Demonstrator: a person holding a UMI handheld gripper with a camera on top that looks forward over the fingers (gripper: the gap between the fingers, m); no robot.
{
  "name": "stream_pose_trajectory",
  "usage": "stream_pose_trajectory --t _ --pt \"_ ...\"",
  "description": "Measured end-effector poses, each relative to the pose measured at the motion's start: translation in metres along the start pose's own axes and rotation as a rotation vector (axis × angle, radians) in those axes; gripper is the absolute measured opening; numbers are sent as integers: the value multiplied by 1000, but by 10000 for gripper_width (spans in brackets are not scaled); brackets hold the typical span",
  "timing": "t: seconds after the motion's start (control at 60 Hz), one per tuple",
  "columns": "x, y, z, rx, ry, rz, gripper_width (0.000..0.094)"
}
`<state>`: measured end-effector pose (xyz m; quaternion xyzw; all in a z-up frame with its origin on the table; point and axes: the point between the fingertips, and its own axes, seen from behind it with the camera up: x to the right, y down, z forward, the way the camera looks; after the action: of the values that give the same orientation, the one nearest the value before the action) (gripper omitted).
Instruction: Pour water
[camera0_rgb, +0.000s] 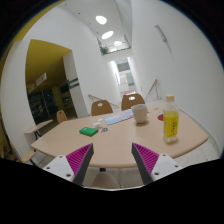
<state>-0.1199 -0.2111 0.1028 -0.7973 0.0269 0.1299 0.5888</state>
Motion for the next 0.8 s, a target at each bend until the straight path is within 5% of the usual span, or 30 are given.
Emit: stream_pose_trajectory --t 0.517,0.8 --pt "204 -46 60 126 318 -116 824" --pt "236 -80 120 178 255 -195 768"
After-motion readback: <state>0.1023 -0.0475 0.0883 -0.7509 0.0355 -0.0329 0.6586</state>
